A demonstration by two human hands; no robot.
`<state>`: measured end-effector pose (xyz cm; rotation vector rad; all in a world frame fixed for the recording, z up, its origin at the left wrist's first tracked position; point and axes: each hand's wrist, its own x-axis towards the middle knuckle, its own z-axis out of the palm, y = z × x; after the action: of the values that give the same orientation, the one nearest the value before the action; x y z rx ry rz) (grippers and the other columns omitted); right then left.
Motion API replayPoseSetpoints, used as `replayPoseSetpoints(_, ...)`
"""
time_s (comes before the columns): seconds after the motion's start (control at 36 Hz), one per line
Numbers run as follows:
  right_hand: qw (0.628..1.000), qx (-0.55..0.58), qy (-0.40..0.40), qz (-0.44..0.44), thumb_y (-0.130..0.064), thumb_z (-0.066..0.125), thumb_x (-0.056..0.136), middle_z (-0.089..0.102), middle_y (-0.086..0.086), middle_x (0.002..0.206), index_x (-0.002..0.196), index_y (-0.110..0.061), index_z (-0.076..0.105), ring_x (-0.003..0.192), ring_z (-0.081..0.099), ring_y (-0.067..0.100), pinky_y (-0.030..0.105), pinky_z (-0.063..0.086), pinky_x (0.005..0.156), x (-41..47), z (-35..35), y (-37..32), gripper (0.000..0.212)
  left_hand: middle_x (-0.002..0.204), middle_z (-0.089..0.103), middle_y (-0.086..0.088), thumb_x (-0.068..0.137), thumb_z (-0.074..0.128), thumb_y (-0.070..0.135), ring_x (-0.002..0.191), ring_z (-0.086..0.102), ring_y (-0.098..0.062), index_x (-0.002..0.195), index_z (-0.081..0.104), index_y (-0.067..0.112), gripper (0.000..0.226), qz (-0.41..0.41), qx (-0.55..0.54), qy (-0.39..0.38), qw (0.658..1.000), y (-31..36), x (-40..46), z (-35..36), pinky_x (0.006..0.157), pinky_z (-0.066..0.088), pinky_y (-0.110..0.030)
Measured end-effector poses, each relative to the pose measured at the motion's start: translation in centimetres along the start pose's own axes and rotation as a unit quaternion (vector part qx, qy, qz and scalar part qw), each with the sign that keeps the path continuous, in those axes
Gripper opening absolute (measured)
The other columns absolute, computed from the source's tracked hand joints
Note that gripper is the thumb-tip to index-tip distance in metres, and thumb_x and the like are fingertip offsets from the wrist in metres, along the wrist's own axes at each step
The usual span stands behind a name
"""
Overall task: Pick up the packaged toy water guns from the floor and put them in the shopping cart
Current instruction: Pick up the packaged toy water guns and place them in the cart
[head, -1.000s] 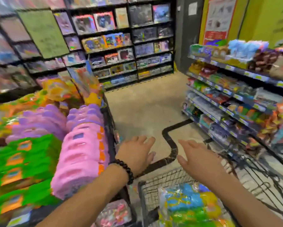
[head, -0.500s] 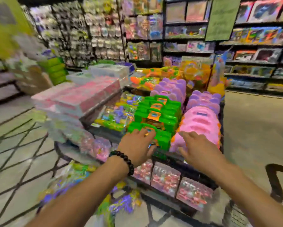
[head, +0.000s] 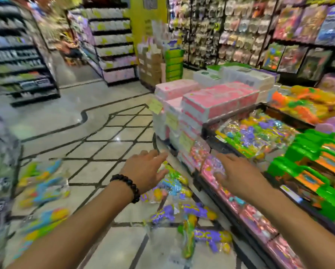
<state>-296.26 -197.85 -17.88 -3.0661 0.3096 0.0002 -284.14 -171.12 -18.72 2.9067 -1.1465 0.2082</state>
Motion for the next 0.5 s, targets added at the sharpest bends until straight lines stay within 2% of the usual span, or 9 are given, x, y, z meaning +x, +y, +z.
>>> replayPoseSetpoints(0.11, 0.998, 0.012, -0.013, -0.059, -0.047, 0.049, 0.1, 0.049, 0.005, 0.147, 0.154, -0.027, 0.031, 0.131, 0.048, 0.031, 0.038, 0.045, 0.098, 5.0, 1.3, -6.0, 0.06, 0.131, 0.058, 0.001, 0.097, 0.045, 0.059, 0.115, 0.059, -0.027, 0.144, 0.041, 0.036, 0.053, -0.068, 0.007, -0.02, 0.997, -6.7, -2.7, 1.1, 0.084, 0.052, -0.041)
replayPoseSetpoints(0.25, 0.994, 0.027, -0.047, -0.098, -0.052, 0.049, 0.095, 0.051, 0.006, 0.142, 0.152, -0.029, 0.032, 0.127, 0.052, 0.035, 0.046, 0.05, 0.099, 11.2, 4.1, -10.8, 0.064, 0.136, 0.054, 0.002, 0.098, 0.042, 0.06, 0.12, 0.054, -0.026, 0.15, 0.036, 0.034, 0.058, -0.124, 0.022, -0.044, 0.991, -12.7, -3.5, 2.9, 0.086, 0.051, -0.041)
replayPoseSetpoints(0.39, 0.99, 0.041, -0.05, -0.125, -0.054, 0.047, 0.096, 0.051, 0.004, 0.143, 0.153, -0.03, 0.029, 0.129, 0.05, 0.031, 0.047, 0.052, 0.096, 18.1, 5.6, -12.8, 0.064, 0.137, 0.053, 0.004, 0.099, 0.04, 0.06, 0.121, 0.055, -0.023, 0.15, 0.033, 0.036, 0.057, -0.138, 0.041, -0.063, 0.988, -17.3, -0.1, 4.0, 0.086, 0.05, -0.039)
replayPoseSetpoints(0.5, 0.99, 0.042, -0.046, -0.124, -0.052, 0.047, 0.098, 0.051, 0.005, 0.141, 0.152, -0.03, 0.03, 0.122, 0.052, 0.033, 0.047, 0.053, 0.091, 23.8, 5.9, -13.2, 0.061, 0.136, 0.054, 0.005, 0.099, 0.04, 0.059, 0.122, 0.054, -0.023, 0.148, 0.034, 0.035, 0.055, -0.139, 0.042, -0.067, 0.987, -20.4, 4.8, 4.2, 0.085, 0.05, -0.039)
